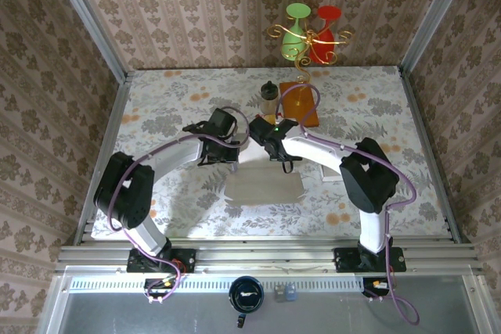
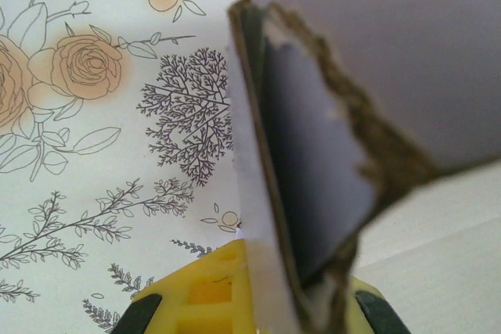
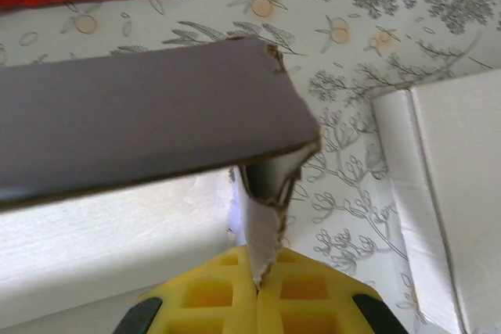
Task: Fold the paper box
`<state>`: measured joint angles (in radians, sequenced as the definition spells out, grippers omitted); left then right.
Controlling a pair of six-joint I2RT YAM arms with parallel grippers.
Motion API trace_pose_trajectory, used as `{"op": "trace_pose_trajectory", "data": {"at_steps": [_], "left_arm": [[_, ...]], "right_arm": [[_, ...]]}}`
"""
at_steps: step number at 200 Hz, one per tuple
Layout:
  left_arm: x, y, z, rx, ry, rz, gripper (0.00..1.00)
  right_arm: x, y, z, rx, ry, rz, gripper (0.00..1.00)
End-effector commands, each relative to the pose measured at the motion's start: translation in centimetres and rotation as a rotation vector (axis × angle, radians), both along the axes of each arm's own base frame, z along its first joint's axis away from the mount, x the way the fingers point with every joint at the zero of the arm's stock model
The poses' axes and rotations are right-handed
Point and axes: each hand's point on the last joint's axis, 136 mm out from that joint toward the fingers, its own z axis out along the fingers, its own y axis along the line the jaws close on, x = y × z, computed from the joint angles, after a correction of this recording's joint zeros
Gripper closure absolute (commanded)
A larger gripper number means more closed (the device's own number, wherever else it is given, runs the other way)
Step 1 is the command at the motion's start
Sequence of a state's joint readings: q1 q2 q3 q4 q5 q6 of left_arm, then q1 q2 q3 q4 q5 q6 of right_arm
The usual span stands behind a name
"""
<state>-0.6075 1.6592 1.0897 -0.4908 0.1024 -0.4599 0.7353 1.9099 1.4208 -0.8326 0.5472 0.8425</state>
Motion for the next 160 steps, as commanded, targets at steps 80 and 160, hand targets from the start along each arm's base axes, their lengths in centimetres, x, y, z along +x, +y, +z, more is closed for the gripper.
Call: {"op": "trace_pose_trajectory", "data": {"at_steps": [80, 160], "left_arm": [[-0.5, 0.1, -1.7, 0.04, 0.072, -0.043, 1.0], [-0.4, 0.1, -1.7, 0.046, 0.068, -0.055, 1.0]], "right_arm": [[0.6, 0.2, -2.7, 0.226, 0.043, 0.105, 0.78], [2.2, -0.8, -1.3, 0.183, -0.033, 0.11, 0.8]]}}
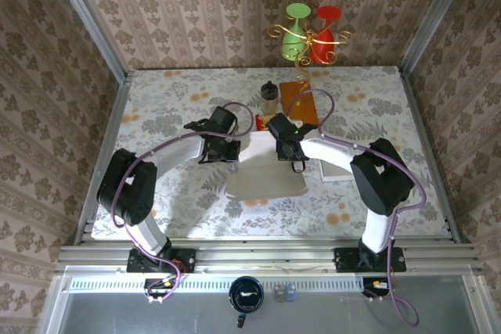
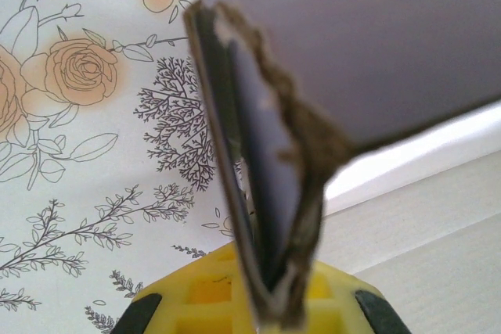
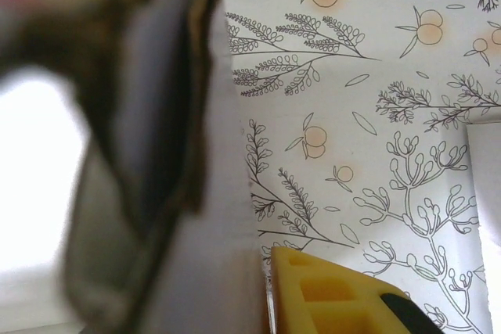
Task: Fold the paper box
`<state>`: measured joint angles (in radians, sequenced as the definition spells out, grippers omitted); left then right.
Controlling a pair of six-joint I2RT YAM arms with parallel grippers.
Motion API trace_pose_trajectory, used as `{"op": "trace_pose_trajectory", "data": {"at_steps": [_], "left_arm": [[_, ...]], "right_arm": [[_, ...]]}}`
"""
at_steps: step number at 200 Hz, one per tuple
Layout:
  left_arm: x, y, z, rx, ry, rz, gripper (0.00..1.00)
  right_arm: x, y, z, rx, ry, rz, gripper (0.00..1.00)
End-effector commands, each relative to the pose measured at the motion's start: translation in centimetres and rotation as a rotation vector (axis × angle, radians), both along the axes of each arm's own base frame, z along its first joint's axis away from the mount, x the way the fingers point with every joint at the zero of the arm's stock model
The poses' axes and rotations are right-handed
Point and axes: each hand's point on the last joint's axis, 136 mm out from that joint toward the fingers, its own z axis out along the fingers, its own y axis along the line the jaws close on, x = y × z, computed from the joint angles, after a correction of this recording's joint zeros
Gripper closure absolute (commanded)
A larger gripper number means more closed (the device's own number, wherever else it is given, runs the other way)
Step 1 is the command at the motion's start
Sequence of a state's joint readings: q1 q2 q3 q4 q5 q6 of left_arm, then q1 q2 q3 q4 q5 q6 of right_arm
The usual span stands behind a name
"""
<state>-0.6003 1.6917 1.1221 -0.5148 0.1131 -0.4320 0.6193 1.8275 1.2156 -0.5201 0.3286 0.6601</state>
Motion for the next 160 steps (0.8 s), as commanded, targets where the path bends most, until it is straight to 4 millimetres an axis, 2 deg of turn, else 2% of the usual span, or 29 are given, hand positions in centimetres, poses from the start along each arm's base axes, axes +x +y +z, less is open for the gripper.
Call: {"op": "trace_pose_trajectory", "data": {"at_steps": [1, 70, 83, 91, 121, 160], "left_arm": [[-0.7, 0.2, -1.4, 0.033, 0.051, -0.032, 1.0], [-0.7, 0.1, -1.4, 0.036, 0.051, -0.04, 1.0], [-0.7, 0.1, -1.4, 0.038, 0.049, -0.04, 1.0], [-0.7, 0.1, -1.4, 0.037, 0.049, -0.04, 1.0], [-0.7, 0.0, -1.4, 0.035, 0.049, -0.041, 1.0], [-0.5, -0.2, -1.3, 0.03, 0.049, -0.043, 1.0]], "right_arm": [[0.9, -0.3, 1.4, -0.015, -0.052, 0.006, 0.8], [1.9, -0.5, 2.2, -0.065, -0.075, 0.025, 0.76], [2.1, -0.5, 2.3, -0.072, -0.08, 0.022, 0.83], [1.6, -1.1, 2.1, -0.101, -0.054, 0.006, 0.88], [0.9, -2.6, 2.3, -0.19, -0.032, -0.074, 0.98], [-0.1, -2.8, 2.7, -0.317, -0.015, -0.128, 1.0]]}}
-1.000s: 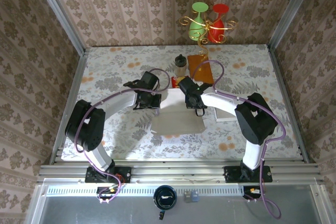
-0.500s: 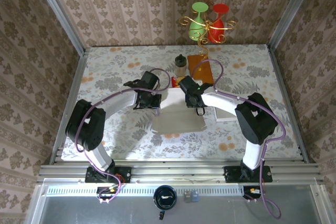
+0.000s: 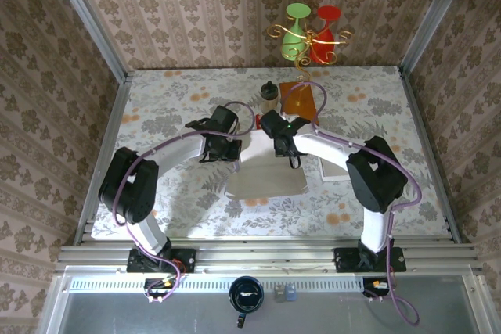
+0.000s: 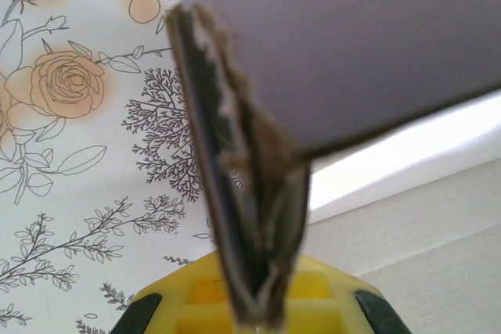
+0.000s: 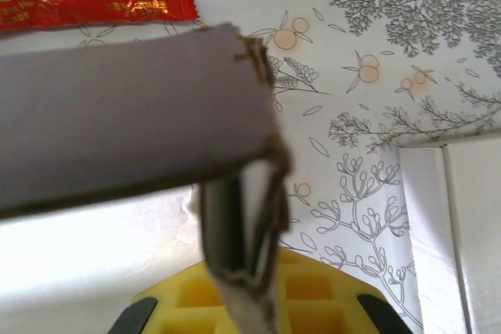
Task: Fold the paper box
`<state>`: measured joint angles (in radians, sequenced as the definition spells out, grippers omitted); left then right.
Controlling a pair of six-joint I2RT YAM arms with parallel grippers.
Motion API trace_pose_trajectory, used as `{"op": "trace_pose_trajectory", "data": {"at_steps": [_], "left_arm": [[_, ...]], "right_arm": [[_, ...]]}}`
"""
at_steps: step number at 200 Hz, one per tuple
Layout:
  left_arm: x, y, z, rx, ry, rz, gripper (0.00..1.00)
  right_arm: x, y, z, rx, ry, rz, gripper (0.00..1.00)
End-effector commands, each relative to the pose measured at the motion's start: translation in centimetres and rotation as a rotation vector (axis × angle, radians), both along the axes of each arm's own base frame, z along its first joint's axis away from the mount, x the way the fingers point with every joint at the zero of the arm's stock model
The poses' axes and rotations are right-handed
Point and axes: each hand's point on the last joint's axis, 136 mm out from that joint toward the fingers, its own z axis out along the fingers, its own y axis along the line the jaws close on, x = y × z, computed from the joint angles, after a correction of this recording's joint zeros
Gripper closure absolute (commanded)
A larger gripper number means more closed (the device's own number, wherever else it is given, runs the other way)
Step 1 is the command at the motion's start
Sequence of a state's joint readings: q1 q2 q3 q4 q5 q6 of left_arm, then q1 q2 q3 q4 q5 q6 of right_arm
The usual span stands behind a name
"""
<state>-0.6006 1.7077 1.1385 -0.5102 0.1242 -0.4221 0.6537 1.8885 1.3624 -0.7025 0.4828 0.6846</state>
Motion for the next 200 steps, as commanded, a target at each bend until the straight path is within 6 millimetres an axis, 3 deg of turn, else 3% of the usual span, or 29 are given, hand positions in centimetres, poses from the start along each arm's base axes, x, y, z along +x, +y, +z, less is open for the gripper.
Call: {"op": "trace_pose_trajectory", "data": {"at_steps": [1, 51, 76, 93, 118, 152, 200], "left_arm": [[-0.8, 0.2, -1.3, 0.039, 0.05, -0.03, 1.0], [-0.5, 0.0, -1.2, 0.03, 0.052, -0.021, 1.0], [-0.4, -0.2, -1.2, 0.022, 0.053, -0.016, 1.0], [-0.5, -0.3, -1.2, 0.018, 0.055, -0.016, 1.0], [-0.4, 0.0, -1.3, 0.016, 0.054, 0.0, 1.0], [0.0, 0.3, -1.1, 0.008, 0.026, 0.024, 0.85], [0.5, 0.6, -0.9, 0.036, -0.002, 0.033, 0.79]], "right_arm": [[-0.8, -2.1, 0.8, -0.159, -0.003, -0.098, 1.0], [-3.2, -2.3, 0.1, -0.266, 0.13, -0.193, 1.0], [-2.8, -1.5, -0.3, -0.194, 0.103, -0.168, 1.0], [-2.2, -0.1, 0.0, -0.091, 0.051, -0.12, 1.0], [-2.0, 0.3, 0.8, -0.047, 0.013, -0.094, 1.0], [-2.3, 0.3, 0.6, -0.042, 0.026, -0.089, 1.0], [-2.6, 0.4, 0.2, -0.032, 0.041, -0.085, 1.0]]}}
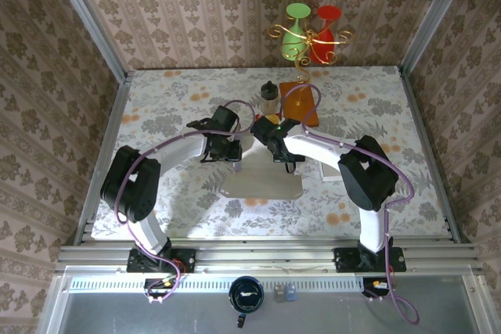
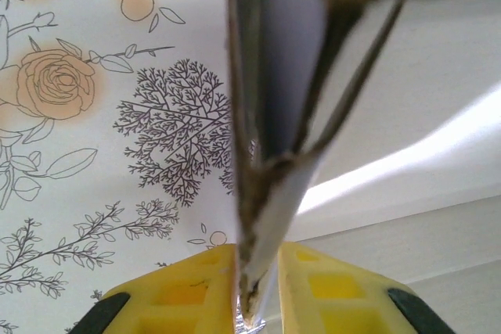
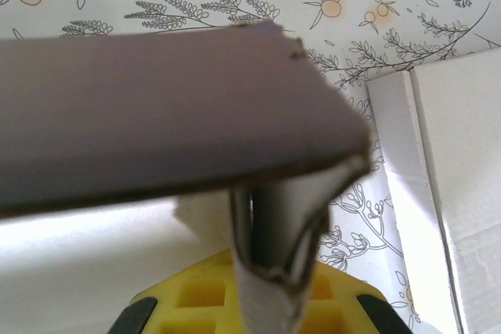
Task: Fold the paper box
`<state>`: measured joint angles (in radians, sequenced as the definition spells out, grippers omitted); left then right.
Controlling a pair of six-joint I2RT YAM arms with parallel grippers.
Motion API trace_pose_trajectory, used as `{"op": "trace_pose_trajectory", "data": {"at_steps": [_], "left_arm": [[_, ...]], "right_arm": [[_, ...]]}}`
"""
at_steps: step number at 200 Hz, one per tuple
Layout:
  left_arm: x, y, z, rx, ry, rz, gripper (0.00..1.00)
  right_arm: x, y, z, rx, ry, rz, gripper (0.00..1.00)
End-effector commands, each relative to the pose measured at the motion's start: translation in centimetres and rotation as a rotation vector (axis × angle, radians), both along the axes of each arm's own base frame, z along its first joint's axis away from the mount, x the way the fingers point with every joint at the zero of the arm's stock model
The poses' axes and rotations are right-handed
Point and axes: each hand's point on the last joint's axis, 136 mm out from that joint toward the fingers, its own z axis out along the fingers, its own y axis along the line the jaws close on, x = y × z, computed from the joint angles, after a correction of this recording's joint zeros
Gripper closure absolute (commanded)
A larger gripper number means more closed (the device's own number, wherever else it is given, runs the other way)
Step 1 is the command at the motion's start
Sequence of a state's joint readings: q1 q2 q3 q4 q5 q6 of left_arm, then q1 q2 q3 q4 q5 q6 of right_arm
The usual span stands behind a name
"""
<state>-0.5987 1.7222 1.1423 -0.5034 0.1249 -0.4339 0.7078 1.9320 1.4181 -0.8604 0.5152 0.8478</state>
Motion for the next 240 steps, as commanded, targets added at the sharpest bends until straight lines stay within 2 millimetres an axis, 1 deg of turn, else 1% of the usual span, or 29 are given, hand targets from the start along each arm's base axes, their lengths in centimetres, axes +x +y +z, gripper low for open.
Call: {"op": "trace_pose_trajectory", "data": {"at_steps": [1, 22, 47, 72, 102, 108, 122, 132, 158, 179, 193, 224, 240], "left_arm": [[0.3, 0.7, -0.5, 0.038, -0.01, 0.02, 0.79], [0.9, 0.6, 0.0, 0.054, -0.049, 0.016, 0.78], [1.7, 0.6, 0.2, 0.068, -0.08, 0.016, 0.8], [2.1, 0.6, -0.3, 0.094, -0.08, 0.011, 0.81], [2.1, 1.0, -1.0, 0.145, -0.097, 0.013, 0.81], [2.0, 1.1, -1.1, 0.151, -0.1, 0.016, 0.83], [1.8, 1.5, -1.3, 0.181, -0.101, 0.03, 0.95], [1.6, 1.6, -1.4, 0.197, -0.102, 0.036, 1.0], [0.8, 2.1, -1.2, 0.275, -0.135, 0.049, 1.0], [0.4, 2.1, -1.3, 0.294, -0.147, 0.054, 1.0], [0.5, 2.1, -1.2, 0.286, -0.154, 0.058, 1.0], [1.3, 1.6, -0.8, 0.23, -0.169, 0.044, 0.83], [1.9, 1.2, -0.9, 0.195, -0.165, 0.028, 0.81]], "right_arm": [[-0.2, 0.2, 0.6, 0.014, -0.008, 0.008, 1.0], [-0.3, 0.3, 0.3, 0.02, 0.001, 0.01, 1.0], [-0.5, 0.3, 0.0, 0.025, 0.011, 0.013, 1.0], [-0.6, 0.3, -0.1, 0.026, 0.013, 0.017, 1.0], [-0.8, 0.3, -0.6, 0.032, 0.028, 0.012, 1.0], [-0.9, 0.3, -0.7, 0.034, 0.031, 0.009, 1.0], [-1.1, 0.3, -1.0, 0.035, 0.041, 0.004, 1.0], [-1.1, 0.4, -1.2, 0.037, 0.046, 0.003, 1.0], [-1.3, 0.4, -1.5, 0.036, 0.056, -0.002, 1.0], [-1.3, 0.5, -1.7, 0.04, 0.061, 0.003, 1.0], [-1.3, 0.4, -1.8, 0.043, 0.062, 0.007, 1.0], [-1.3, 0.6, -2.0, 0.057, 0.065, 0.026, 1.0], [-1.3, 0.7, -2.1, 0.063, 0.068, 0.027, 1.0]]}}
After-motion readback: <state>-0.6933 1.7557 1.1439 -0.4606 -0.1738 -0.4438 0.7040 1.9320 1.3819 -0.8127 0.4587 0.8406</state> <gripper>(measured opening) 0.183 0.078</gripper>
